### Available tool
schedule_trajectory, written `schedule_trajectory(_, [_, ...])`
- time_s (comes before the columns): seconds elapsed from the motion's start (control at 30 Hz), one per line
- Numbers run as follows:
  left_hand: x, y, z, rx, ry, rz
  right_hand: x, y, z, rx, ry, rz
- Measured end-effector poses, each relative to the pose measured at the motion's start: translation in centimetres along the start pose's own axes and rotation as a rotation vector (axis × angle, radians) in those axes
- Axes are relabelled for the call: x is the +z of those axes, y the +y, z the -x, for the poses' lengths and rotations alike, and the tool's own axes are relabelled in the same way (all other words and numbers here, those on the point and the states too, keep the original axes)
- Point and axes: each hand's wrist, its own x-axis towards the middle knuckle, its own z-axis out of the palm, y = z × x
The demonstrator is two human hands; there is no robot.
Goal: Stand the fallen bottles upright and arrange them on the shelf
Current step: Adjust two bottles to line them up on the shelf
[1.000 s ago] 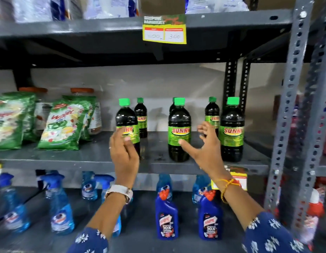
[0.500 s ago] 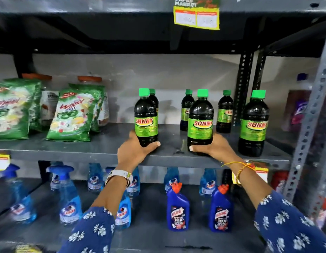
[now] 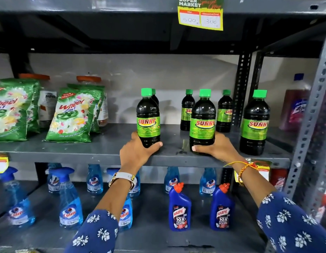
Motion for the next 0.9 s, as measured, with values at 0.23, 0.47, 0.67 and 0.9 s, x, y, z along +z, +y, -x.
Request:
schedule_trajectory(0.23, [-0.9, 1.0, 0.4, -0.08, -0.003, 0.218, -0.7, -0.4, 0.7, -0.007, 0.039, -0.181])
schedule_trajectory(0.47, [-2.1, 6.6, 3.0, 0.161, 0.474, 0.932, -6.2, 1.7, 5.1, -0.357, 0.852, -0.373])
schedule_trajectory(0.67, [3.2, 12.9, 2.9, 0.083, -0.199, 0.624, -12.4, 6.0, 2.1, 0.018, 0.335, -0.366])
schedule_trajectory(0.9, [5.9, 11.5, 1.4, -0.031, -0.474, 0.409, -12.9, 9.4, 0.7, 0.038, -0.062, -0.229])
